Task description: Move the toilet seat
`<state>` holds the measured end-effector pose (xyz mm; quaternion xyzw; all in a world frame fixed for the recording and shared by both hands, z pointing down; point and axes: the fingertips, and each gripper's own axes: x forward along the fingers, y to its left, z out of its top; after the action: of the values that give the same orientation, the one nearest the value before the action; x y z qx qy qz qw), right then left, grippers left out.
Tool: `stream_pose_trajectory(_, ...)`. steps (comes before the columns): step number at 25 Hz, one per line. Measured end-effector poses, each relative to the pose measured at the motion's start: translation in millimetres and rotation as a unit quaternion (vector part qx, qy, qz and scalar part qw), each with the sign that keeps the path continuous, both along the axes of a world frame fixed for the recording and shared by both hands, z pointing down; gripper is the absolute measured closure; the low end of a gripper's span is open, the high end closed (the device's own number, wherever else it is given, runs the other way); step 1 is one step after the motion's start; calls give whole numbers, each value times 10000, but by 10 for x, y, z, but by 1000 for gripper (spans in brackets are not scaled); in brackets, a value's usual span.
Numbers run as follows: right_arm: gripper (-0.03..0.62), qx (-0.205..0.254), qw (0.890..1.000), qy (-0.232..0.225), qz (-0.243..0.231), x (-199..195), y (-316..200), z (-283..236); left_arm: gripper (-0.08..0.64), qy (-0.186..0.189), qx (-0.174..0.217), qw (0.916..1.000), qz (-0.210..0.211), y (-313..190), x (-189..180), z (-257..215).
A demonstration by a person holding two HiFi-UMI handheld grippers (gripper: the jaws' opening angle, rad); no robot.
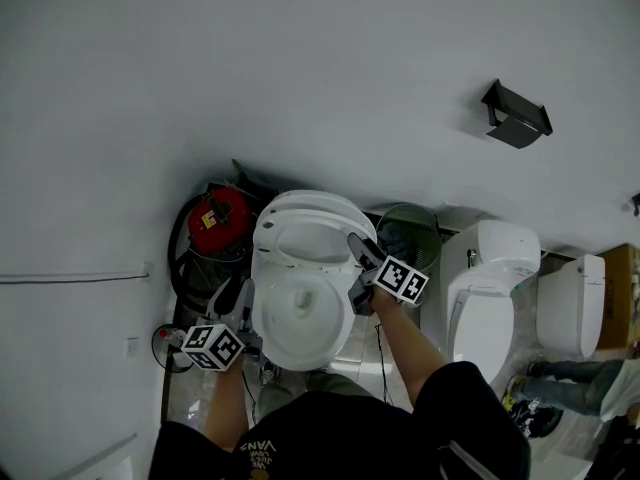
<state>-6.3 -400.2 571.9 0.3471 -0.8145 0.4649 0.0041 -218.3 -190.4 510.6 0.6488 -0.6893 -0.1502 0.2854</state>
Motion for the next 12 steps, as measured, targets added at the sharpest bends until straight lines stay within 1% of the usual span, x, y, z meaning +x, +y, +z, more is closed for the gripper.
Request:
stream_pose_trajectory(8,279,94,9998,186,-53,-38,-121,27,426,-149,-3,9999,-83,48,-30,-104)
stream_pose_trajectory(12,279,84,9998,175,70,-30,-187,5,436,-152,-51,9997,-158,96,-84,-134)
